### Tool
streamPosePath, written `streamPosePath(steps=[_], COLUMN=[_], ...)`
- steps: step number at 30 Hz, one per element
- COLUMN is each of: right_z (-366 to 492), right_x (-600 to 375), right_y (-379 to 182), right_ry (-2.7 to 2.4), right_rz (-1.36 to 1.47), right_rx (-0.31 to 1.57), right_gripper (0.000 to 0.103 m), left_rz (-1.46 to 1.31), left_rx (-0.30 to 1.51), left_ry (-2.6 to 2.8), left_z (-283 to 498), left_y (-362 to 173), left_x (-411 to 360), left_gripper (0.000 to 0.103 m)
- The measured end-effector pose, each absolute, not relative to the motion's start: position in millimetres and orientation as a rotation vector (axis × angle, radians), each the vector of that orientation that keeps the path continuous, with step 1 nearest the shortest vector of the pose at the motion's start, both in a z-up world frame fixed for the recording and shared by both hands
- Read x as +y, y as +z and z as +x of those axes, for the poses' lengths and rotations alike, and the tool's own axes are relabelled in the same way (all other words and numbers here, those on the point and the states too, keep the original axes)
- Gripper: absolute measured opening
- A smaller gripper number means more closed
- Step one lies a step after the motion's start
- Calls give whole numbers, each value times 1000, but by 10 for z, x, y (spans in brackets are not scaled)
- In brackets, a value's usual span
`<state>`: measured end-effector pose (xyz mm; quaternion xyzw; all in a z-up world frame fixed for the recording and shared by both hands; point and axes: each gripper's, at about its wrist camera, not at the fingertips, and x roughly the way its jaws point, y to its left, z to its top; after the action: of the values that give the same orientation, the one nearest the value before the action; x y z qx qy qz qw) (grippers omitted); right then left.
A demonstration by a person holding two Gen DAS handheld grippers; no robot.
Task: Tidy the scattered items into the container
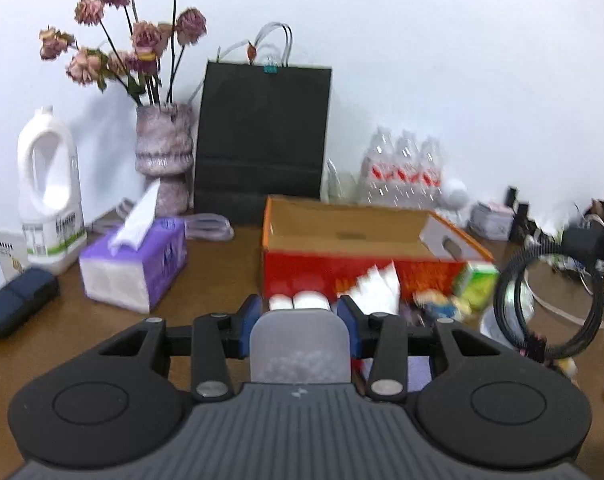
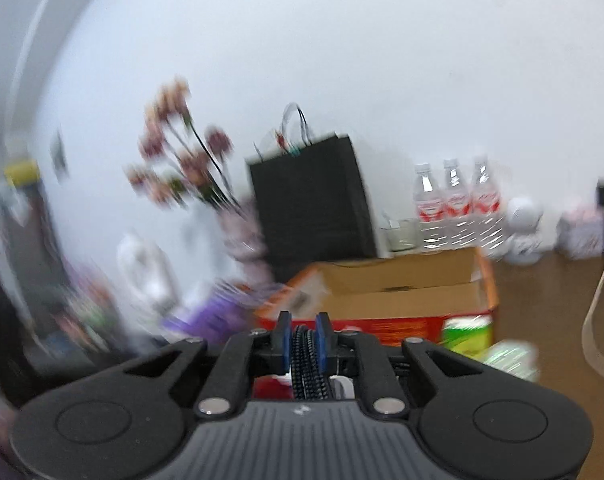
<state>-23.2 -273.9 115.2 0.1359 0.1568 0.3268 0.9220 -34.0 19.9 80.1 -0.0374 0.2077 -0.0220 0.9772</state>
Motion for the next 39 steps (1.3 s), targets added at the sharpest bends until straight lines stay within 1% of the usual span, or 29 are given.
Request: streamPosePath(steps=[2,4,6,7,9,11,12,13,17,18,19,20,22,24,26,27,29,30,31,33,35,36,37,39], right_z=[-298,-304,-247,-248,-303,-385,-426,-481,-758,-833,-852,-867,-875,-857,-861,-875,-874,-856,-848,-870,-906,-918,-916,-871], right_x=[-2868,-2941,-2970,-2926,-2752,-2655,-2609,-2554,-2389,-2316,-2239,-2126,-1949,-1842,-1817,-1813,-1793,-1807,-1816,-1817,-1902,-1961,-2021,-2138], right_y=[1057,902,663,561,398,330,336,364,597,625,620,582,444,332,288,289,248,226,226,260,327,385,455,574], right_ry=[783,828,756,654,485,464,455,436,545,600,638,660,626,594,607,610,607,616,619,626,640,651,661,677], right_rz=[412,488,511,439,215,153,137,105,70,52,32,-2,-73,-140,-194,-215,-253,-238,-228,-229,-166,-132,-102,-58], right_rx=[348,389,502,545,570,556,548,534,456,453,476,528,594,625,645,645,657,665,665,661,623,601,583,575], right_gripper=[11,11,8,2,2,2,4,9,13,24,39,44,46,47,49,49,32,31,29,26,22,2,0,0], left_rz=[-76,-62,-40,-21,5,11,8,6,20,26,37,49,72,69,55,53,60,66,70,65,78,98,120,178], left_rx=[438,464,471,469,464,465,466,466,455,448,437,427,430,459,475,479,475,465,439,354,303,298,298,306], left_ry=[-60,-77,-72,-67,-64,-68,-68,-68,-68,-70,-72,-75,-85,-88,-87,-85,-70,-55,-43,-51,-99,-141,-190,-295], left_z=[-473,-565,-634,-662,-693,-705,-707,-707,-735,-742,-753,-769,-786,-778,-775,-774,-781,-802,-853,-1006,-1132,-1182,-1224,-1289], left_y=[694,587,505,484,470,466,468,471,464,456,442,422,366,285,224,218,229,254,295,403,484,507,512,461], left_x=[145,95,58,32,-9,-24,-24,-20,-23,-30,-44,-64,-103,-114,-100,-97,-100,-100,-96,-65,-61,-81,-114,-216], left_gripper=[43,43,43,43,43,43,43,43,43,43,43,43,43,44,46,46,57,74,81,81,82,82,82,83])
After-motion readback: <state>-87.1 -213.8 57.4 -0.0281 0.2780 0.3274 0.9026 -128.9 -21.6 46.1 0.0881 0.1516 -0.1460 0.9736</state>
